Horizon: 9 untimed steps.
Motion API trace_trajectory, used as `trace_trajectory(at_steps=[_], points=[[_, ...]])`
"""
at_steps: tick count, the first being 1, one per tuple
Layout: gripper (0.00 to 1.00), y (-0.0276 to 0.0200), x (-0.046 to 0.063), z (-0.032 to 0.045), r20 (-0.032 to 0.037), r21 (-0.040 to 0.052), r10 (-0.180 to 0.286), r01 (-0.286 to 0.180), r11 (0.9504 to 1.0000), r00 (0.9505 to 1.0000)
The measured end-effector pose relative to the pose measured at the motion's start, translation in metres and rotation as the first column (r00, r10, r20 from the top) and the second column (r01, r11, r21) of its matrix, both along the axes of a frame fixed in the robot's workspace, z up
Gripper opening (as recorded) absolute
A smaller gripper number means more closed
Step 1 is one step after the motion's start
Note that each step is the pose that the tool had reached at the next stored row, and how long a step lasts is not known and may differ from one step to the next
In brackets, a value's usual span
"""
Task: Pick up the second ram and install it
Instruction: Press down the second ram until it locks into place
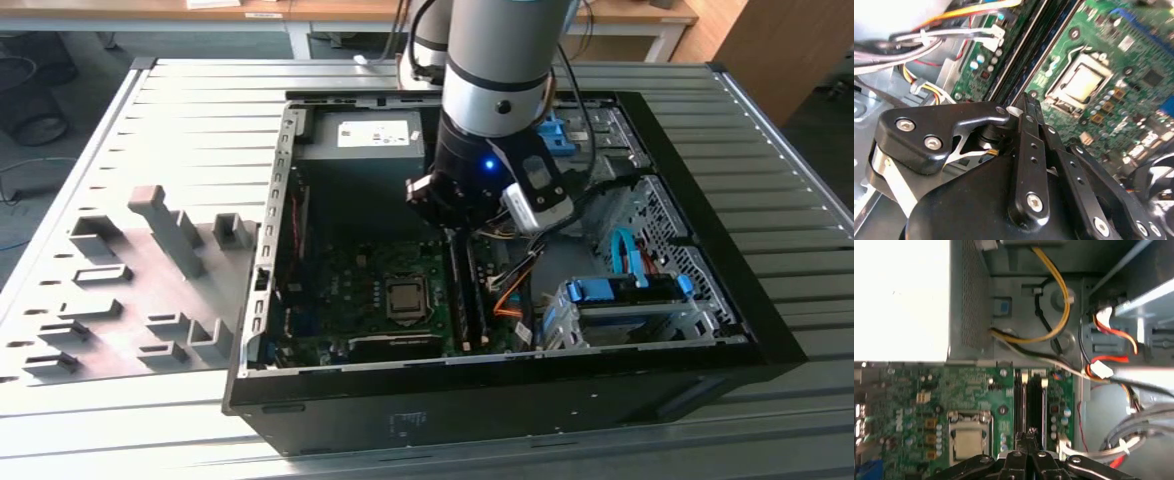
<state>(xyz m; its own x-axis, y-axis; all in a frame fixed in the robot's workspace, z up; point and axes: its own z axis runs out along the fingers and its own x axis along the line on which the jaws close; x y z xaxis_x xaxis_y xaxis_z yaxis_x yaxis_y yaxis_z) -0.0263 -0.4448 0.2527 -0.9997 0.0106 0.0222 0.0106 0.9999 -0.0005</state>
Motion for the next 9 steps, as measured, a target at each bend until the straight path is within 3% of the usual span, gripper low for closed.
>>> trace_trajectory(at_steps=[5,9], points=[[0.10,0.0091,0.000,-0.0093,0.0001,0.0003,0.001,-0.001,1.0000,1.0000],[0.10,0.0121,0.000,-0.0165,0.0000,0.0000,0.001,-0.001,1.0000,1.0000]])
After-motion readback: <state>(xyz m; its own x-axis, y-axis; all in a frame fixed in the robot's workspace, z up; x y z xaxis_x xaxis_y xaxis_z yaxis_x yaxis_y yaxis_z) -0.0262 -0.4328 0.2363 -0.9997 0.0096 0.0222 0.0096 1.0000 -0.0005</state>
